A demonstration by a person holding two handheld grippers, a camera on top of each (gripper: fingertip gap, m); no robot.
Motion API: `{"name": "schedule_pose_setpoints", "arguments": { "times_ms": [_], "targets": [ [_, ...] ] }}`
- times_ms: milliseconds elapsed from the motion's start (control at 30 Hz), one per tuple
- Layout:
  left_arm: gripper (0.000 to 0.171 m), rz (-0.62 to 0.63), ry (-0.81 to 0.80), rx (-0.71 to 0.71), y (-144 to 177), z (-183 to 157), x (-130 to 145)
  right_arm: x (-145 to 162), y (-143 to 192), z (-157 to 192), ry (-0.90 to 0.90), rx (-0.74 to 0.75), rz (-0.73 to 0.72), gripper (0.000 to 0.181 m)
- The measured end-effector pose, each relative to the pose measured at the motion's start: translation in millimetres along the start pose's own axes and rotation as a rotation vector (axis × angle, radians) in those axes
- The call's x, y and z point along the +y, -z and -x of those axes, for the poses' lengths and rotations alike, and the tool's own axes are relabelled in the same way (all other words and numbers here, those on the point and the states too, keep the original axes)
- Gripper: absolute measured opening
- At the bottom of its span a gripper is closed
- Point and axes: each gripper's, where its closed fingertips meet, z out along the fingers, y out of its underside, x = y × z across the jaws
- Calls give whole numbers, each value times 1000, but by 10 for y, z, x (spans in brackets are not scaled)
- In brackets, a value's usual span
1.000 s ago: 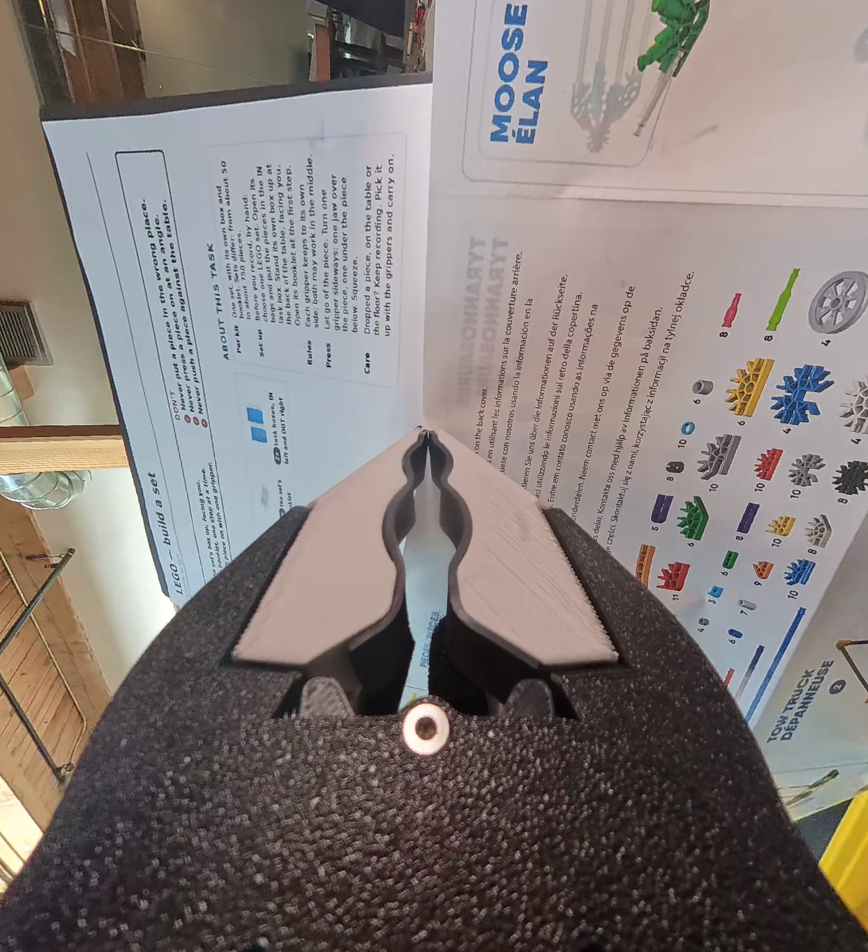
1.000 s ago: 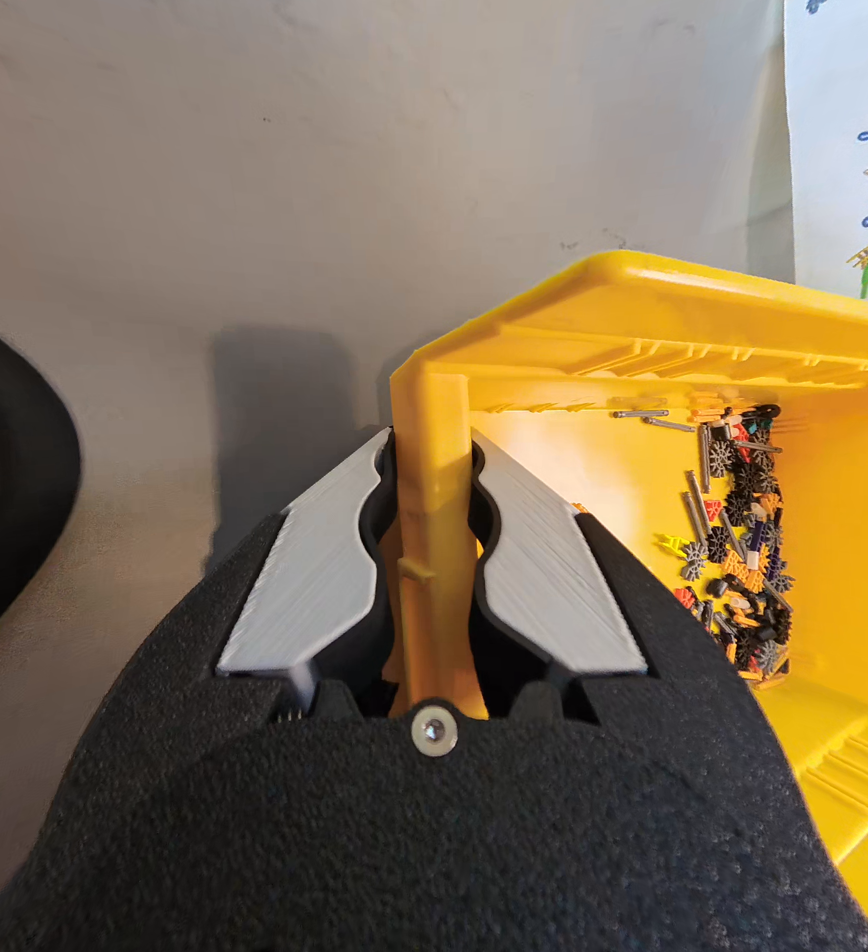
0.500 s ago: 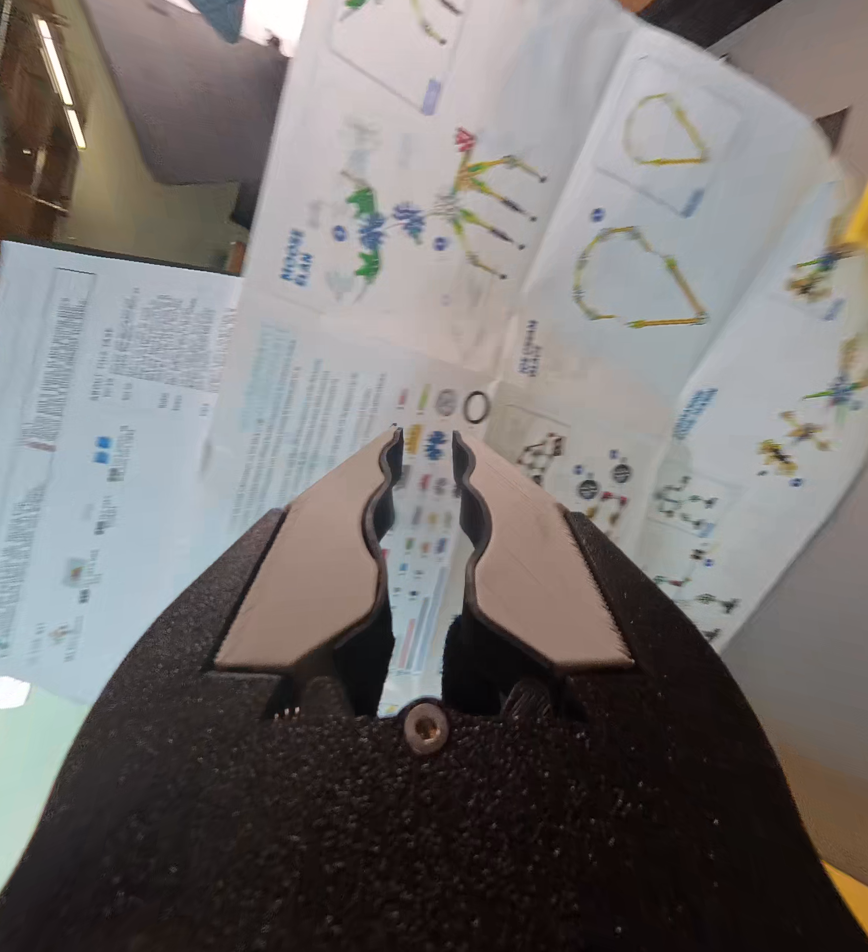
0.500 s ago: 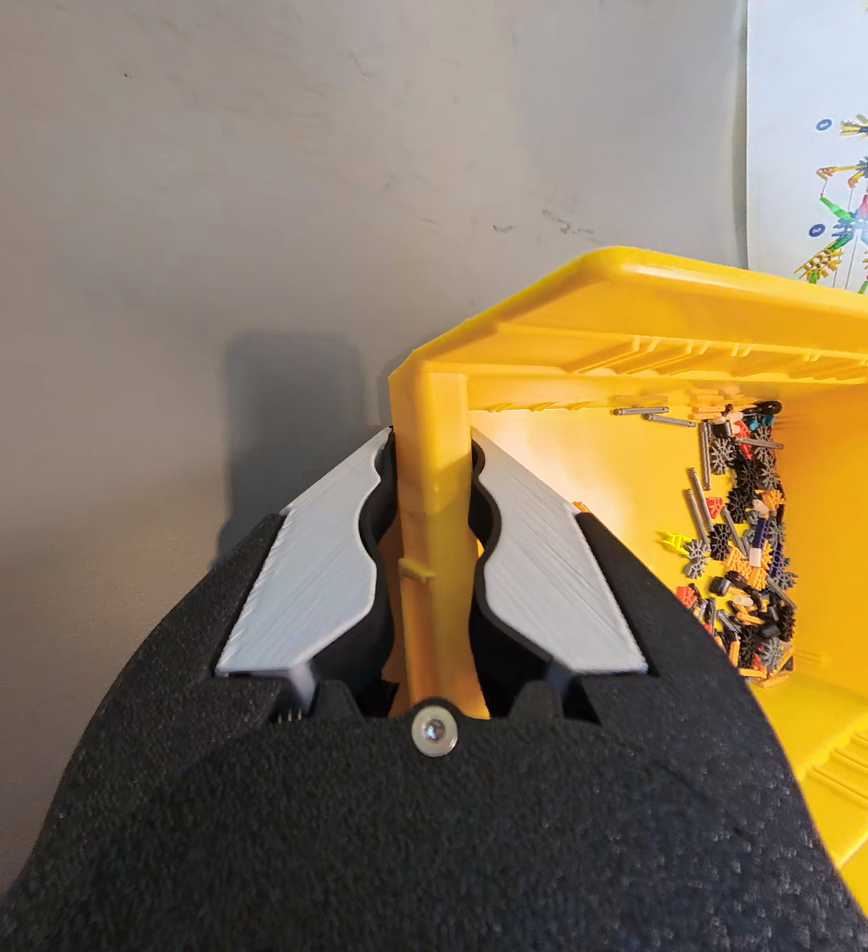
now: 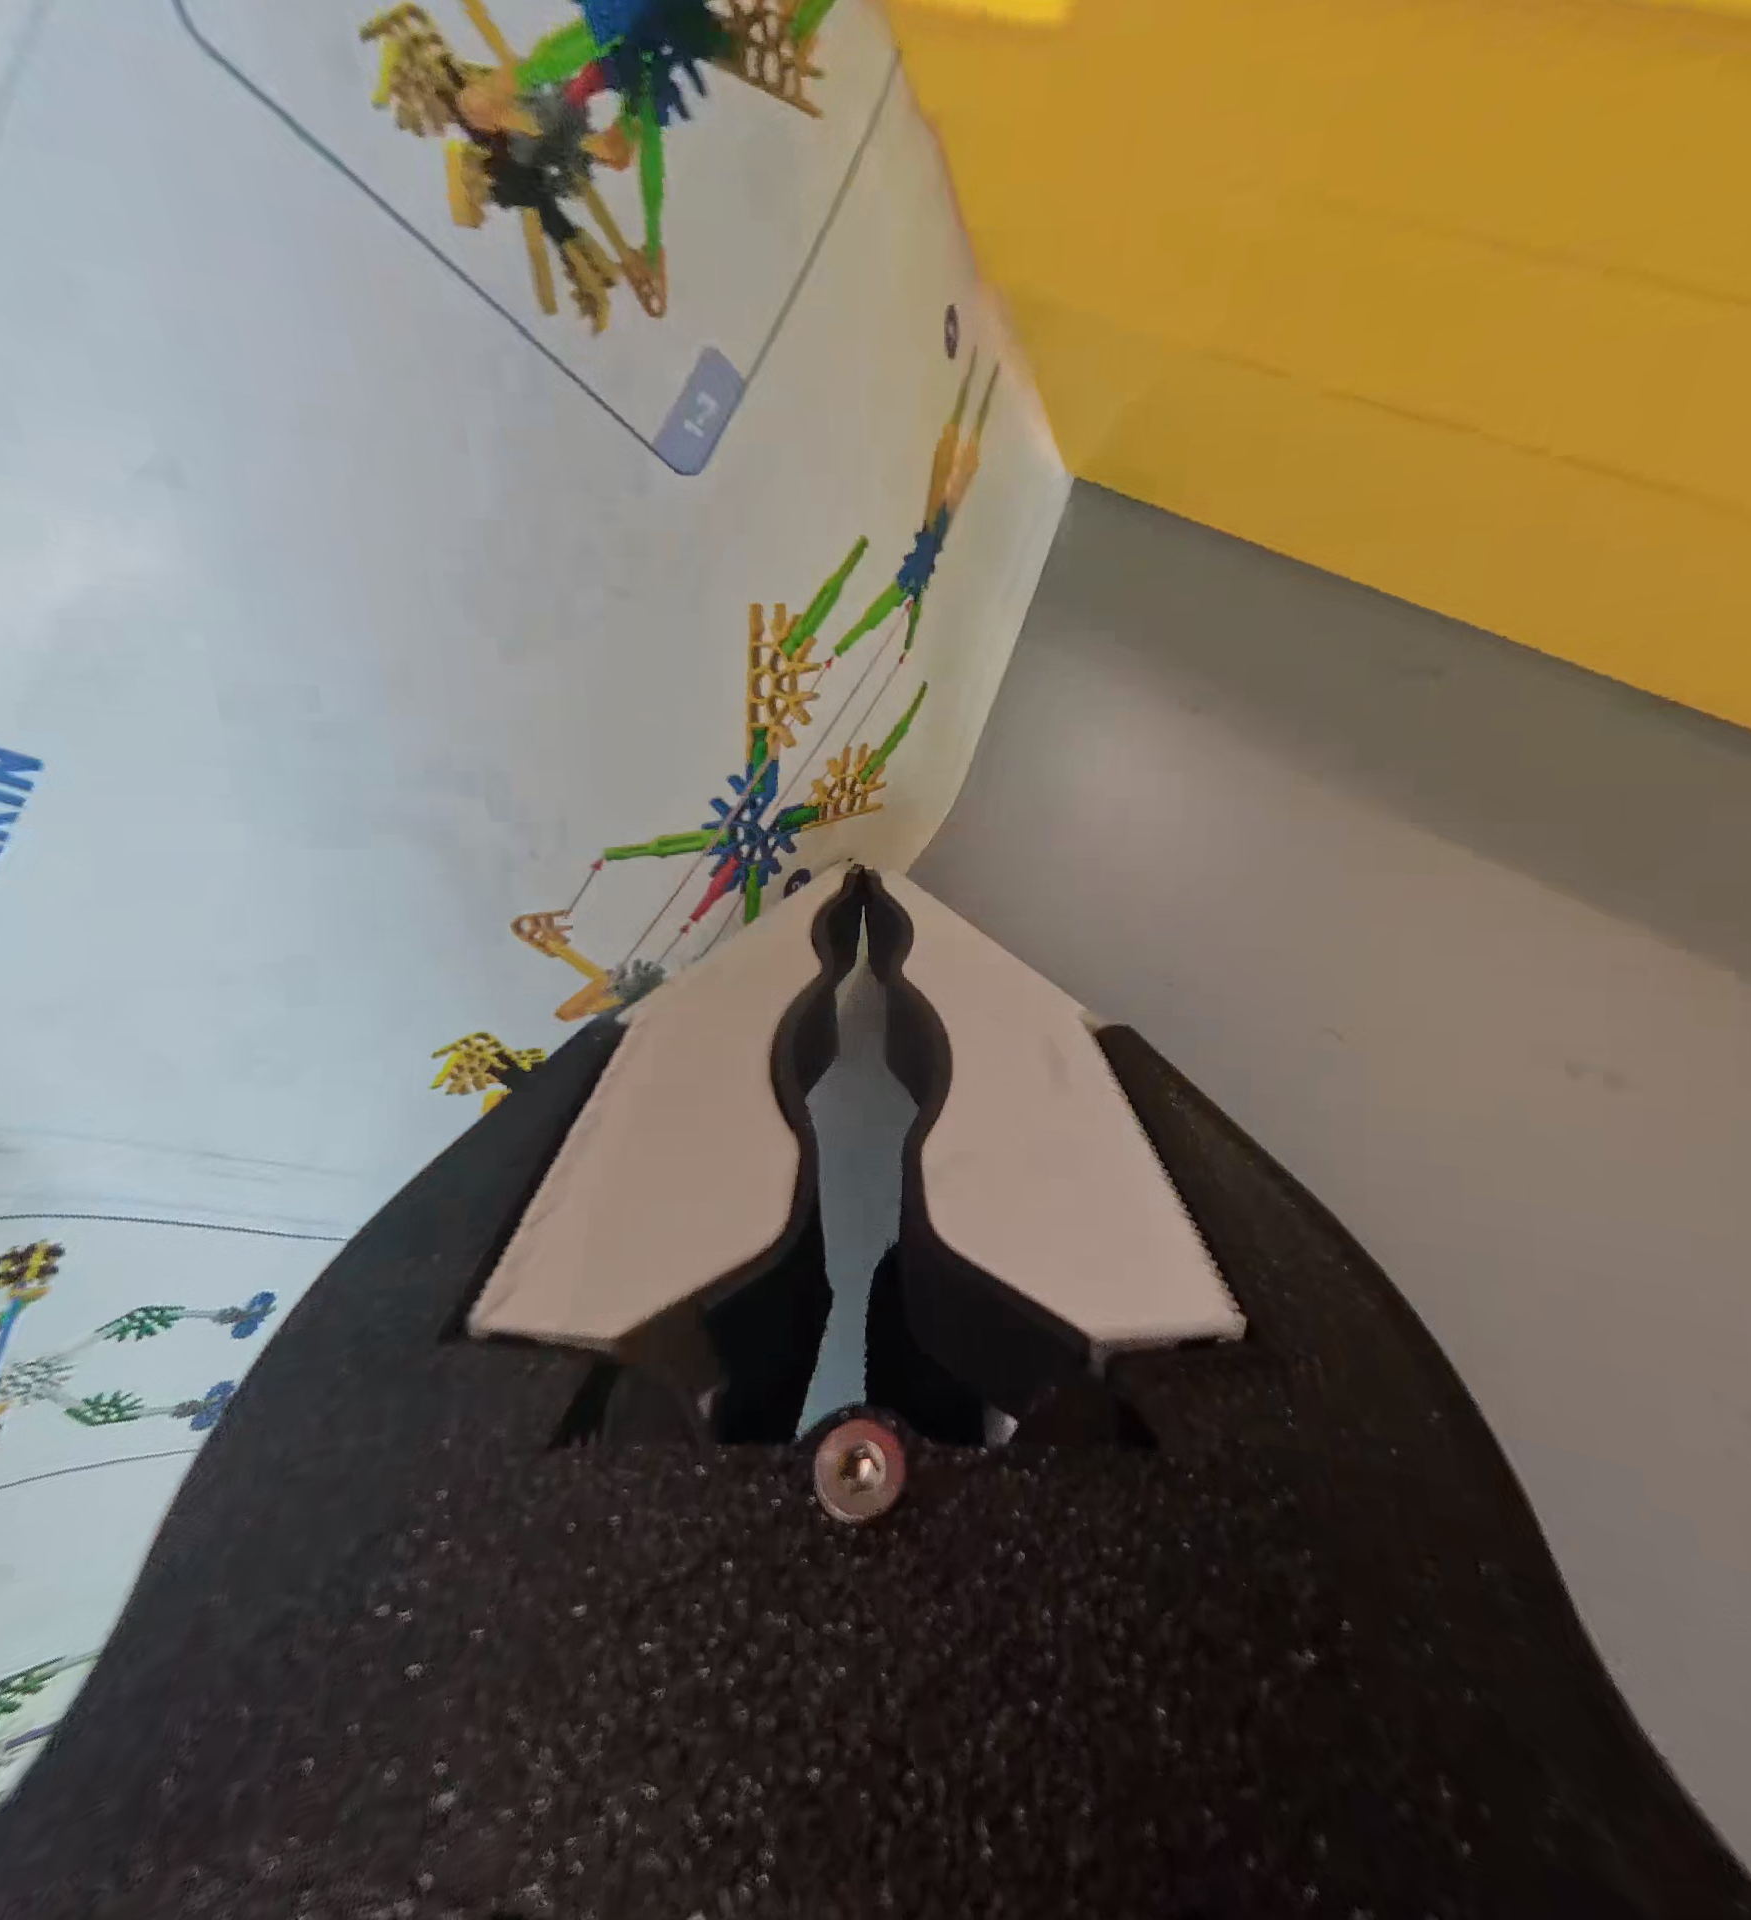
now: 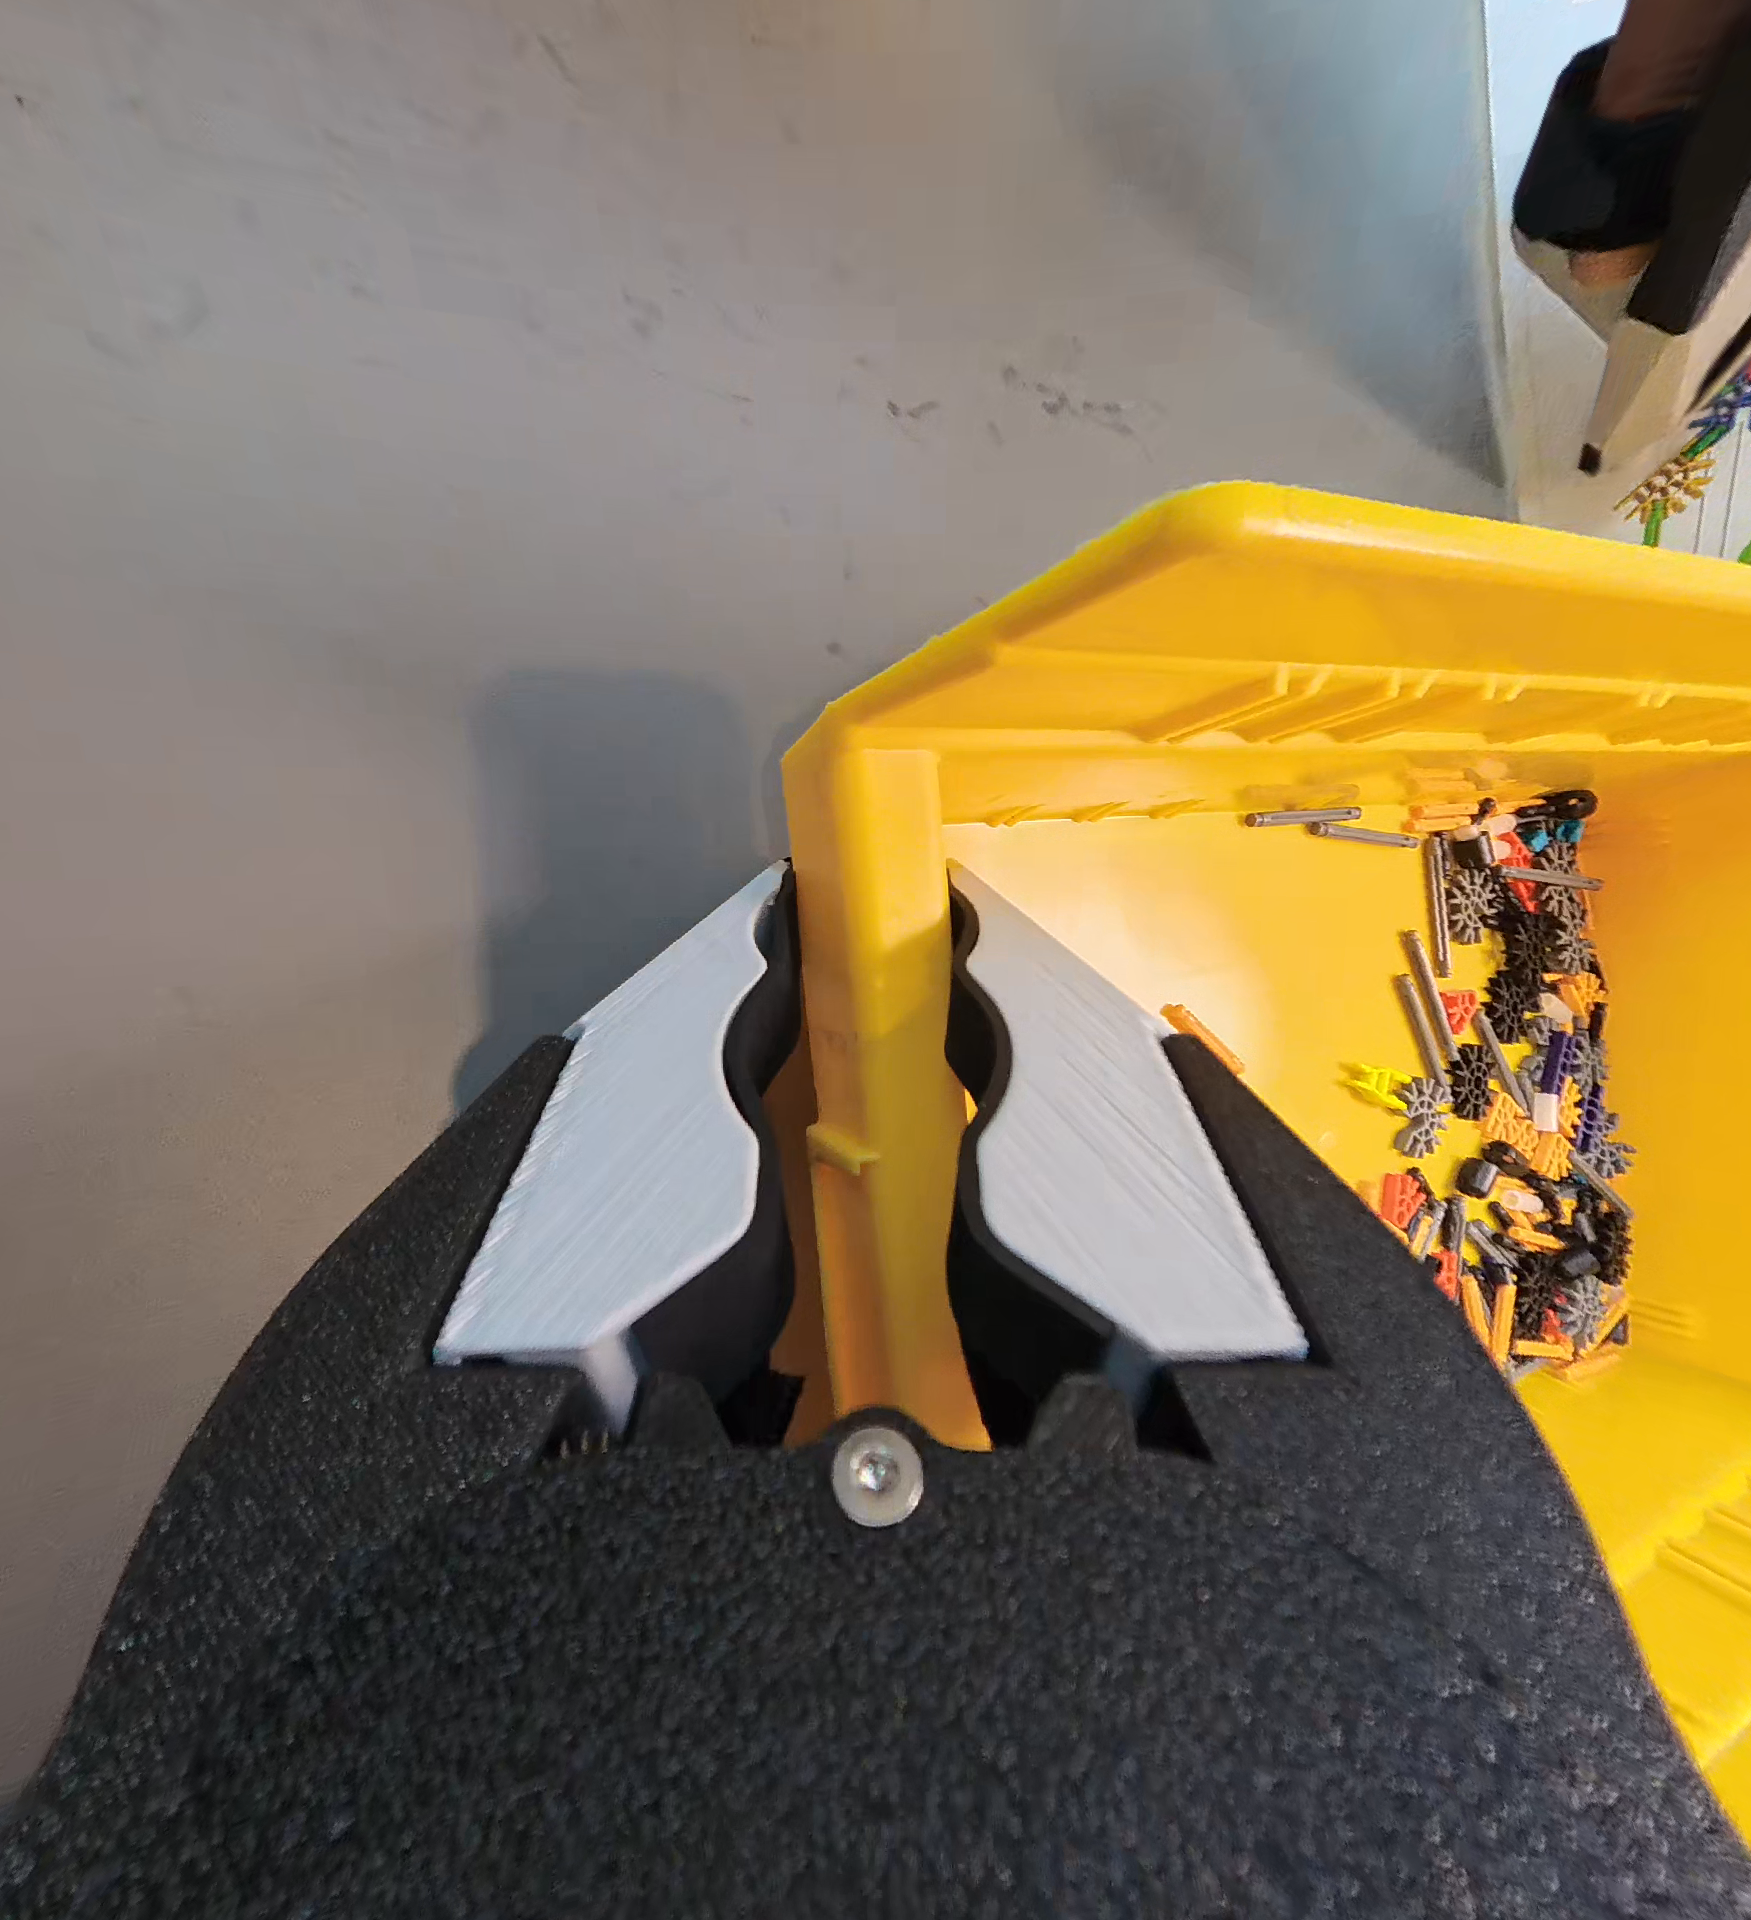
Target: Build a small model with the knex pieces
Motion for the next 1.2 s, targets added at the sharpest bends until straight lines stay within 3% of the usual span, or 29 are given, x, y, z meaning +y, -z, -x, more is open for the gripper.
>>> {"name": "schedule_pose_setpoints", "arguments": {
  "times_ms": [100, 400, 567, 667, 733, 833, 933, 1067, 1200],
  "targets": [
    [0, 1, 72, 8, -34, 109, 13, 19, 9, -6, 1, -2, -2, 22],
    [0, 0, 95, 8, 23, 204, 124, 60, 13, -36, -2, 3, -1, 22],
    [2, -48, 128, 37, 199, 223, 45, 73, 8, -63, 9, 22, 4, 23],
    [2, -150, 107, 41, 585, 307, -198, 64, 30, -61, 5, 42, -4, 38],
    [2, -288, 94, 31, 1027, 444, -508, 22, 83, -72, -26, 51, -34, 48],
    [0, -514, 93, -26, 1830, 796, -1021, -67, 190, -106, -56, 75, -84, 48],
    [0, -626, 136, -73, 2378, 1224, -1382, -177, 257, -116, -76, 92, -123, 48],
    [0, -633, 243, -128, 2584, 1798, -1598, -297, 295, -71, -69, 99, -140, 48],
    [0, -513, 347, -206, 2409, 2222, -1542, -386, 353, -16, -74, 101, -158, 48]
  ]
}}
